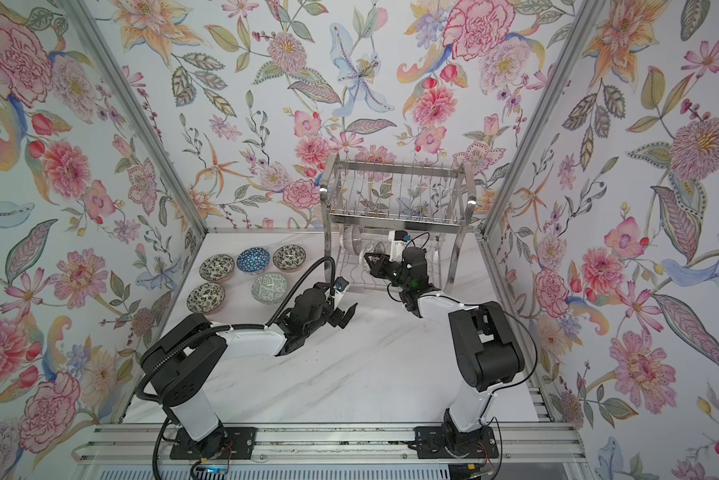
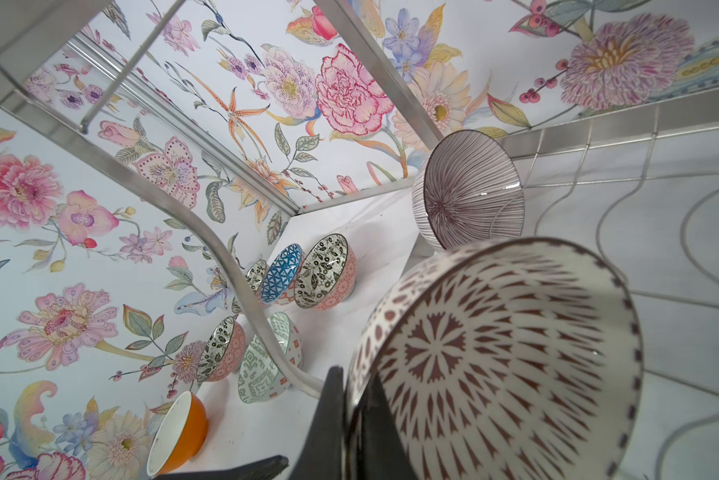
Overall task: Load the bowls into the dish rack
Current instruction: 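Carry the bowl to the rack with the right gripper while the left gripper draws back, then lower the bowl edge-down into the rack slots beside the purple-striped bowl with the right gripper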
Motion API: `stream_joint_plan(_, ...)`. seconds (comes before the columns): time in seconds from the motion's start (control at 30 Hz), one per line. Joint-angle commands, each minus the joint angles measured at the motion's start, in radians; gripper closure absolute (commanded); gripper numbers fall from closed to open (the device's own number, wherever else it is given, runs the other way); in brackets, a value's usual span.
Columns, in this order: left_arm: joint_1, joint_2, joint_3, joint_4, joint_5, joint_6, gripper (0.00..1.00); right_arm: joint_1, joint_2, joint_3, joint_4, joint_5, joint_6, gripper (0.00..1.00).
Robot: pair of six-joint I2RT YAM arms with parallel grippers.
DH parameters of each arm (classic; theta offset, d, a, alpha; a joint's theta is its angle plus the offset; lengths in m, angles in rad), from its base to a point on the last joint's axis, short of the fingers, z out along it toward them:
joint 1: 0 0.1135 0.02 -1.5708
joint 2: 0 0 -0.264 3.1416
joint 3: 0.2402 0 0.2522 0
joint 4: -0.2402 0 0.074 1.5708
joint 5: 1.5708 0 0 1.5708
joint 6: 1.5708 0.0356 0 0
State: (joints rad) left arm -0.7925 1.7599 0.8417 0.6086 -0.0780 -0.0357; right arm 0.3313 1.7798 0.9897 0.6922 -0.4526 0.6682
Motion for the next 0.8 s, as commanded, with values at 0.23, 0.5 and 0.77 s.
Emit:
stream_joint_plan(0.23, -0.008, 0.006, -0.087, 0.160, 0.016, 0.132, 0.01, -0.006, 0.101, 0.107, 0.227, -0.024, 0.063, 1.00)
stream_joint_plan(0.5, -0.008, -0.004, -0.111, 0.199, 0.017, 0.148, 0.01, -0.024, 0.206, 0.160, 0.371, -0.026, 0.160, 1.00)
stream_joint_plan(0.77, -0.010, -0.004, -0.105, 0.183, 0.012, 0.154, 0.01, -0.045, 0.340, 0.265, 0.475, -0.038, 0.257, 1.00)
